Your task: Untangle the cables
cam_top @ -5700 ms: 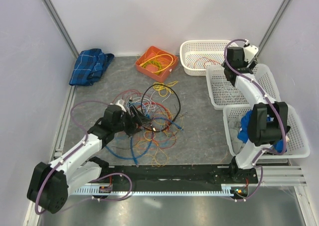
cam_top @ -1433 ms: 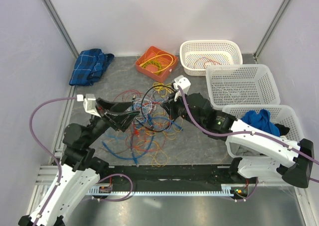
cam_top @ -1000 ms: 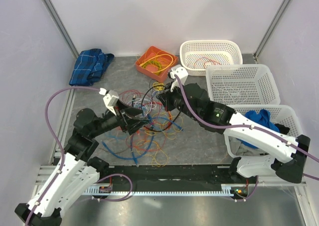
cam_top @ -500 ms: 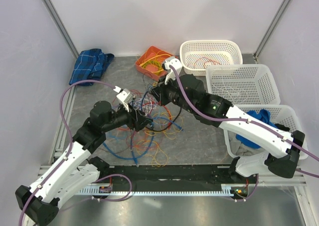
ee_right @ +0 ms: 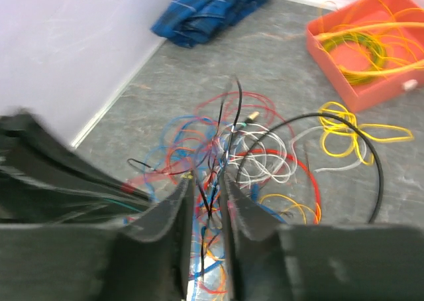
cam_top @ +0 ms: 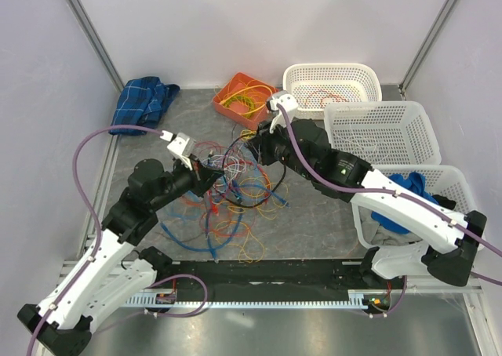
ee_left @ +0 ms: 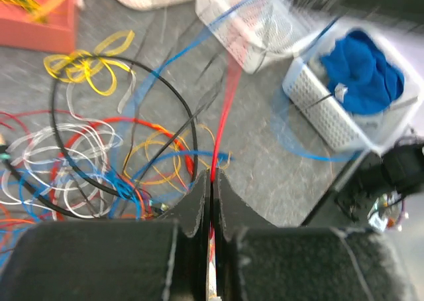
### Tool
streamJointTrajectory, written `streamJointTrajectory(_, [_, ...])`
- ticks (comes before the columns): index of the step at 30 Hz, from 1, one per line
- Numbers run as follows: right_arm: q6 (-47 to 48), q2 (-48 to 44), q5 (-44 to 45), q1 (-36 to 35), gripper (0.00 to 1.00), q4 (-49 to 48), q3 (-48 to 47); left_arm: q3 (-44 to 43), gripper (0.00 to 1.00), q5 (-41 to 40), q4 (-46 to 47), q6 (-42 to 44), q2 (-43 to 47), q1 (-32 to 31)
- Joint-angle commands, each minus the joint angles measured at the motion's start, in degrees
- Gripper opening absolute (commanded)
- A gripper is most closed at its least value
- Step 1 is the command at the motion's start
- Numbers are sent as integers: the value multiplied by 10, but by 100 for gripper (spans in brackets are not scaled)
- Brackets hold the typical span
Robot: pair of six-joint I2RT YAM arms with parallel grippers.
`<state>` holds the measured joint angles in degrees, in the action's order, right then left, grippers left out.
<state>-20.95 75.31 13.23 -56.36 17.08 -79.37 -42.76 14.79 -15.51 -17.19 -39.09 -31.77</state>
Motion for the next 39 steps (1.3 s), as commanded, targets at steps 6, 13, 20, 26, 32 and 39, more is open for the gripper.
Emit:
streamJointTrajectory(6, [-10, 38, 12, 43, 34, -34, 72, -115, 2, -108, -74, -106, -49, 0])
streamJointTrajectory(13, [-1, 11, -23, 44, 66, -92, 119, -208, 2, -174, -92, -129, -75, 0])
streamJointTrajectory(20, [17, -51, -169, 18, 84, -300, 247, -296, 2, -164, -93, -134, -137, 1])
streamJointTrajectory(26, [42, -74, -168, -9, 97, -475, 359, -335, 2, -135, -92, -153, -170, 2])
streamJointTrajectory(32, [81, -10, -110, -33, 96, -557, 356, -367, 2, -100, -94, -169, -191, 2])
streamJointTrajectory(39, [110, 124, -61, -34, 91, -674, 324, -363, 2, -84, -92, -176, -191, 0])
